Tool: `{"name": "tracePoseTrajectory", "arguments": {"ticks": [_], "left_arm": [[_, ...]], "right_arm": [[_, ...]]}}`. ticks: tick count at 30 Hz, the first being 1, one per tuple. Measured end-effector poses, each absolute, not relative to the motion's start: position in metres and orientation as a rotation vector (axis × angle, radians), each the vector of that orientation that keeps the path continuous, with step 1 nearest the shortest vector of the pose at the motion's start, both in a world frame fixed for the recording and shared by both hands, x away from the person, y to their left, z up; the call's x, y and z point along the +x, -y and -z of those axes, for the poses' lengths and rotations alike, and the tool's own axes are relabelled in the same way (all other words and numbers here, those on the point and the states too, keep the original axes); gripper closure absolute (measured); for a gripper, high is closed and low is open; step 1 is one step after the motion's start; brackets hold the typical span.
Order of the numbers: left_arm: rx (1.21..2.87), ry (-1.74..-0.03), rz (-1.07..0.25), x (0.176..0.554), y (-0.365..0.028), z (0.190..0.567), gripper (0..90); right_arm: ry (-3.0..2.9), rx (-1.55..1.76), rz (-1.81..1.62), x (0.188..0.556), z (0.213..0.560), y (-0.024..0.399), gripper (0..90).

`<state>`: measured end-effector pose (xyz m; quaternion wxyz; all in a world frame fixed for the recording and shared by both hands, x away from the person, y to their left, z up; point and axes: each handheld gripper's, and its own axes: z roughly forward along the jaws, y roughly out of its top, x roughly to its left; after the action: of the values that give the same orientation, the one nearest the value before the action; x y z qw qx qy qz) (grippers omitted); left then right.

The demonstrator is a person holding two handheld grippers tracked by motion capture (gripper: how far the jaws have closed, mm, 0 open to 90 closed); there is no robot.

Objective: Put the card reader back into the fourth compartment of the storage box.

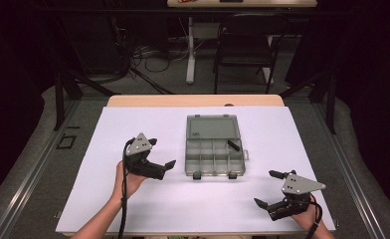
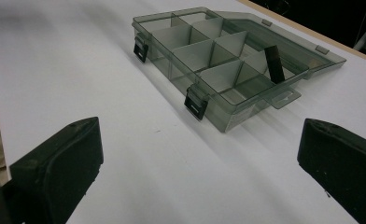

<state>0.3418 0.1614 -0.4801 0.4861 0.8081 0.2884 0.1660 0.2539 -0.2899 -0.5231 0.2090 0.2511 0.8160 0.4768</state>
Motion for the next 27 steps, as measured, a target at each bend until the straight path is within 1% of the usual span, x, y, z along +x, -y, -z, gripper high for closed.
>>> {"name": "tracePoseTrajectory", "arguments": {"ticks": [7,17,27], "left_arm": [[1.942,-0.726,-0.429,0.333,-0.177,0.483,0.0],[1.898,-0.753,-0.408,0.321,-0.196,0.489,0.0],[1.866,-0.781,-0.415,0.309,-0.212,0.496,0.0]], "right_arm": [[-2.270,0.697,-1.322,0.254,0.523,0.290,0.0],[-2.270,0.697,-1.319,0.254,0.523,0.290,0.0],[-2.270,0.697,-1.320,0.254,0.523,0.290,0.0]]}}
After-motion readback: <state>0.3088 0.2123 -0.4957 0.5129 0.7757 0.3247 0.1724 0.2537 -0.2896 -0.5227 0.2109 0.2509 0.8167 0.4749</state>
